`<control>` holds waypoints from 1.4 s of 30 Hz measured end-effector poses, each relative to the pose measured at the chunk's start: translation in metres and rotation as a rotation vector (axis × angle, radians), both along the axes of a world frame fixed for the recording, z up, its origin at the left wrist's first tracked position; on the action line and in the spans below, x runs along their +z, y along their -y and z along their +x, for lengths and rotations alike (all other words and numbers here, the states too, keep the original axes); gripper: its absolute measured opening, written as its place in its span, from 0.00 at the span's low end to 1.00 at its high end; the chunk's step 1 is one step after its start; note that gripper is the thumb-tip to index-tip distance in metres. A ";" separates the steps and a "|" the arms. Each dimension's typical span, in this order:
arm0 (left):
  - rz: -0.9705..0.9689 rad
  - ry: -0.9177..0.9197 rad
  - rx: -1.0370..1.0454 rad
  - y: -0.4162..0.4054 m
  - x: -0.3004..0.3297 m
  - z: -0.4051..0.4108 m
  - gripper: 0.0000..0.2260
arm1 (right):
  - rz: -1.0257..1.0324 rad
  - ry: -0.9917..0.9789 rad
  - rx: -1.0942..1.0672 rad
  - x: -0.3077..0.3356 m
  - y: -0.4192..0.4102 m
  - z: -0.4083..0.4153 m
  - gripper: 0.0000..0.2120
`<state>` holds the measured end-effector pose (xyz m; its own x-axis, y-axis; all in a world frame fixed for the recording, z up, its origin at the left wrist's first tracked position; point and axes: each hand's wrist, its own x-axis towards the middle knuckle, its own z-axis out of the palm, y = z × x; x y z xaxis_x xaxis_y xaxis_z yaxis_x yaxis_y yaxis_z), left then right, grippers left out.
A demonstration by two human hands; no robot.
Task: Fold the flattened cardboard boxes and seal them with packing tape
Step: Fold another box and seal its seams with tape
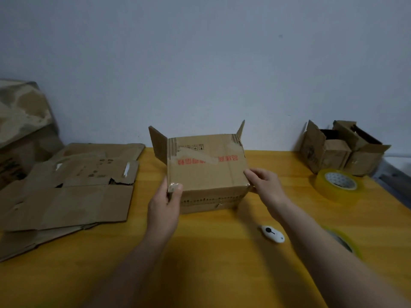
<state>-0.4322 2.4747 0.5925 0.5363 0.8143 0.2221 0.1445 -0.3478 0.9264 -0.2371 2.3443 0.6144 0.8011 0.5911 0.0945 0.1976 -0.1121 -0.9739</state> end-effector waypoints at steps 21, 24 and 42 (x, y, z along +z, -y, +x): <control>-0.109 0.260 0.182 0.010 0.050 0.036 0.33 | 0.150 0.155 -0.082 0.016 0.013 -0.006 0.33; 0.017 0.076 0.029 0.021 0.046 0.052 0.33 | 0.023 0.347 -0.074 0.012 0.006 -0.003 0.26; 0.524 -0.454 -0.397 0.020 0.024 0.246 0.47 | -0.713 0.681 -0.165 0.019 0.048 0.158 0.33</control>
<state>-0.1860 2.4551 0.6169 0.8939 0.3941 0.2135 0.2428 -0.8261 0.5085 -0.0795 2.2961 0.6330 0.7851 0.5749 0.2304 0.6179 -0.7021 -0.3538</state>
